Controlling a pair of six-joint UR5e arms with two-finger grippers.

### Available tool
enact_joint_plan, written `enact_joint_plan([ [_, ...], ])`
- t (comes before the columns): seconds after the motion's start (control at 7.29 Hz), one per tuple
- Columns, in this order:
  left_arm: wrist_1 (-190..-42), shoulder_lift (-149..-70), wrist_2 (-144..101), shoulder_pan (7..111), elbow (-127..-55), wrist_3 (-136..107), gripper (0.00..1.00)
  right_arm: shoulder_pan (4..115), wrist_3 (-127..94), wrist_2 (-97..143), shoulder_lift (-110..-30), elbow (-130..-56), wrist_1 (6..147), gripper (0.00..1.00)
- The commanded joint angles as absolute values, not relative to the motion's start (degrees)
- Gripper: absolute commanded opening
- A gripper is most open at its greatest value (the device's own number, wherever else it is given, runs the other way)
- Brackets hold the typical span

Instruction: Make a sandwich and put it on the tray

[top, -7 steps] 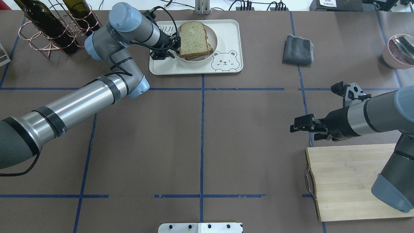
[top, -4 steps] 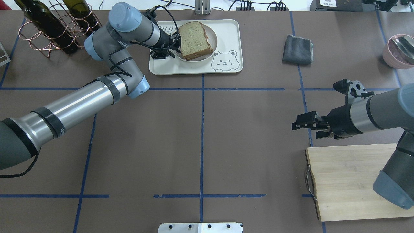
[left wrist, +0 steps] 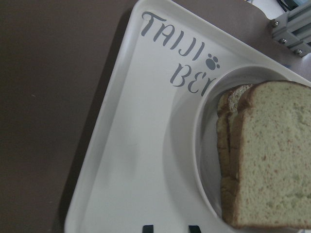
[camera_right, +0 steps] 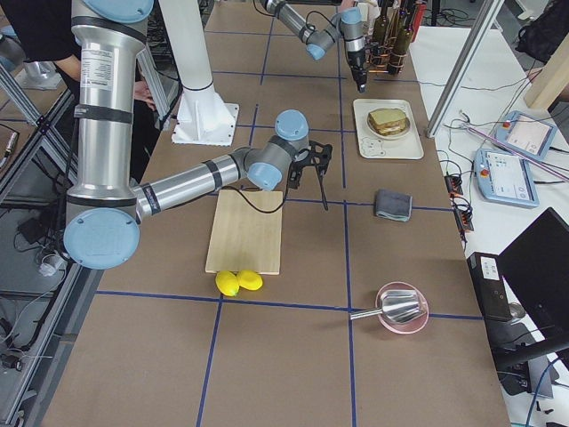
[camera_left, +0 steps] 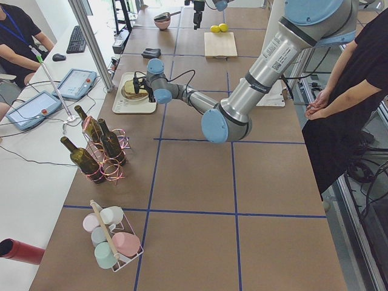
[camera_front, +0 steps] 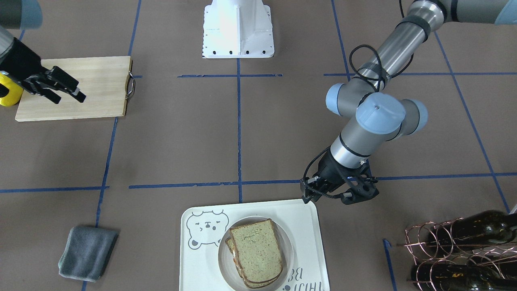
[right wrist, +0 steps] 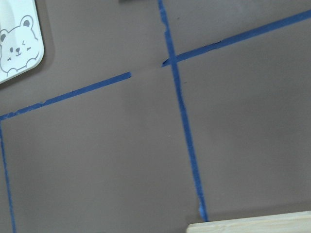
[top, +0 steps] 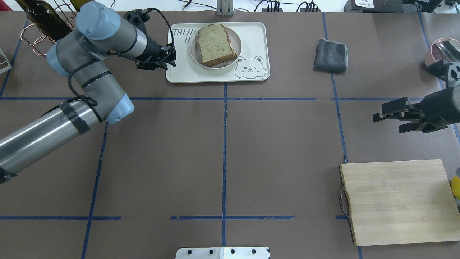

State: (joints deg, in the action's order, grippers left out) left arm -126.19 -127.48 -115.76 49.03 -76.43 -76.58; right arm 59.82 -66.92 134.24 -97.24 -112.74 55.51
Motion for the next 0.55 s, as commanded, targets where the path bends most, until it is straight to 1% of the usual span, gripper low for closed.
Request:
enact_joint_plan([
  [0.0,-117.4,-114.4,-116.0,51.8,-94.9,-63.7,0.42,67.7,-50.8,135.3,-102.1,-108.6,55.5,1.0],
  [0.14,-114.2,-109.3,-116.0,53.5,-100.5,-56.8,0.61,69.9,-45.9,135.3,-103.6,-107.1,55.5,1.0],
  [0.27,-113.5,-104.2,-116.2,55.9,-103.9,-50.1,0.79,71.8,-41.4,135.3,-106.0,-106.5,55.5,1.0],
  [0.41,-113.5,-100.2,-117.8,58.6,-105.5,-44.4,1.0,73.9,-36.2,135.2,-107.2,-106.3,57.5,1.0],
])
